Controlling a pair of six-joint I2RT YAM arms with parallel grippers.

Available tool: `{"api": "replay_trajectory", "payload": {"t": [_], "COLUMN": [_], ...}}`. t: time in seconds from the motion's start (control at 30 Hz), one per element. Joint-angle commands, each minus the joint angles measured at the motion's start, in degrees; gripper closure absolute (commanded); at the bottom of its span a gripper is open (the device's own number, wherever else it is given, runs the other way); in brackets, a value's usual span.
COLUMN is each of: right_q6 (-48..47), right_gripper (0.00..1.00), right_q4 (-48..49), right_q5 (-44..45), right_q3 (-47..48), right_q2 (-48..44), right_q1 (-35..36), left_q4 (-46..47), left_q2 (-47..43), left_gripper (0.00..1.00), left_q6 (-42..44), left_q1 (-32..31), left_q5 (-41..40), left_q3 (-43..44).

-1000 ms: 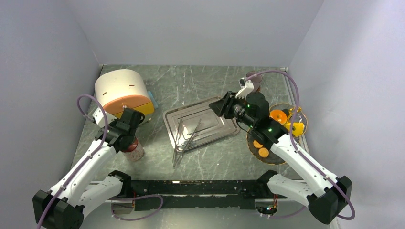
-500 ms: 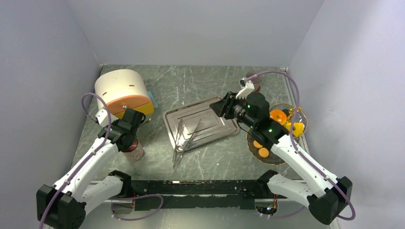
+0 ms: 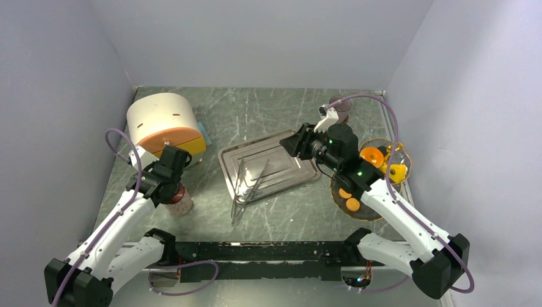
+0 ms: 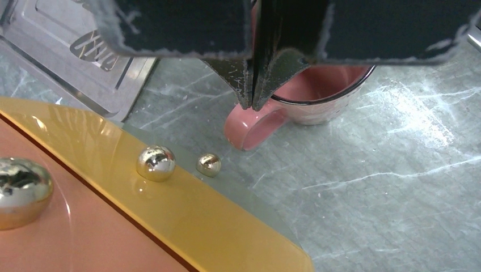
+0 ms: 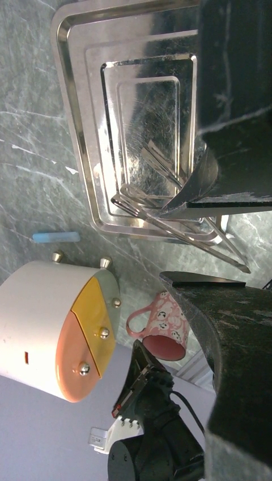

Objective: Serve the afternoon tea
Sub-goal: Adjust the cup at the center of the board.

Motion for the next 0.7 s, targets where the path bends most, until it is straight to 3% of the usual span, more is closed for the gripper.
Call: {"api": "replay_trajectory", "payload": {"t": [0.0,0.1,0.23,0.3,0.67], "right_q6": [0.0,0.2,0.7,0.9,-0.6], "right_gripper": [0.57,0.57,0.58,0.58,0.58], "right_q4": [1.0,1.0,1.6,1.9,0.0], "right_q5": [0.0,-0.2,-0.5,-0.6,1.2], "right_q3": [-0.1,-0.1,-0.7,-0.9,-0.5], "right_q2": [-0.1,-0.1,-0.7,-0.7,-1.9], "right_q1": [0.3,0.3,0.2,0.3,0.3], "left_q4": [1.1,-0.3,0.8,1.1,4.2], "left_q2": [-1.4,-2.0,-3.0,-2.2,1.4], "left_gripper": [0.95,0.95,0.95,0.95,0.95], "left_q6": [1.9,2.4,4.5,4.3,1.3], "left_q1": [0.5,0.5,0.6,0.8,2.3], "left_q5": [3.3,0.6,-11.1,-12.9,-4.0], "left_q3": [-0.2,1.1,1.6,1.2,-2.1]}}
